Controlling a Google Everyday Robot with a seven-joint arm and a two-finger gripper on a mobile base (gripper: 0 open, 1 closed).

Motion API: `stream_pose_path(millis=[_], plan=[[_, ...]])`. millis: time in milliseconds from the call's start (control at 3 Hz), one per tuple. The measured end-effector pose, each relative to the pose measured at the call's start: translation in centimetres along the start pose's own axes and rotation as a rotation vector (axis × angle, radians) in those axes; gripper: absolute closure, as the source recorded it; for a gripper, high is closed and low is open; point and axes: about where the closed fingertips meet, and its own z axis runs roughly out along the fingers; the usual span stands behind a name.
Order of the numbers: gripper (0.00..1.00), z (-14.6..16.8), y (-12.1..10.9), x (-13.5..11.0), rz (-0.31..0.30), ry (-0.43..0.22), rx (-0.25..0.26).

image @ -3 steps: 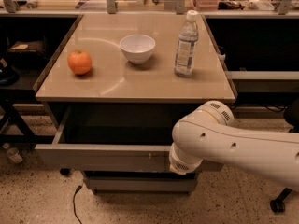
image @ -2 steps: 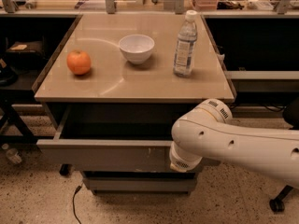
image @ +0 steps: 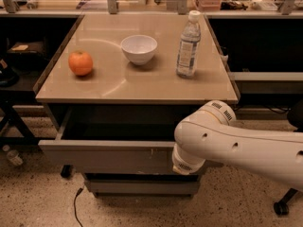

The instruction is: Close top drawer

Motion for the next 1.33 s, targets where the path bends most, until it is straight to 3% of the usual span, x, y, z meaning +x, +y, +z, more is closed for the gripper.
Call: stream_pose_path(millis=[667, 1000, 1333], plan=[[0.12, 0.0, 0.0, 0.0, 0.0, 0.0, 0.0], [0.0, 0.0, 0.0, 0.0, 0.0, 0.0, 0.0], [0.0, 0.0, 0.0, 0.0, 0.0, 0.0, 0.0]])
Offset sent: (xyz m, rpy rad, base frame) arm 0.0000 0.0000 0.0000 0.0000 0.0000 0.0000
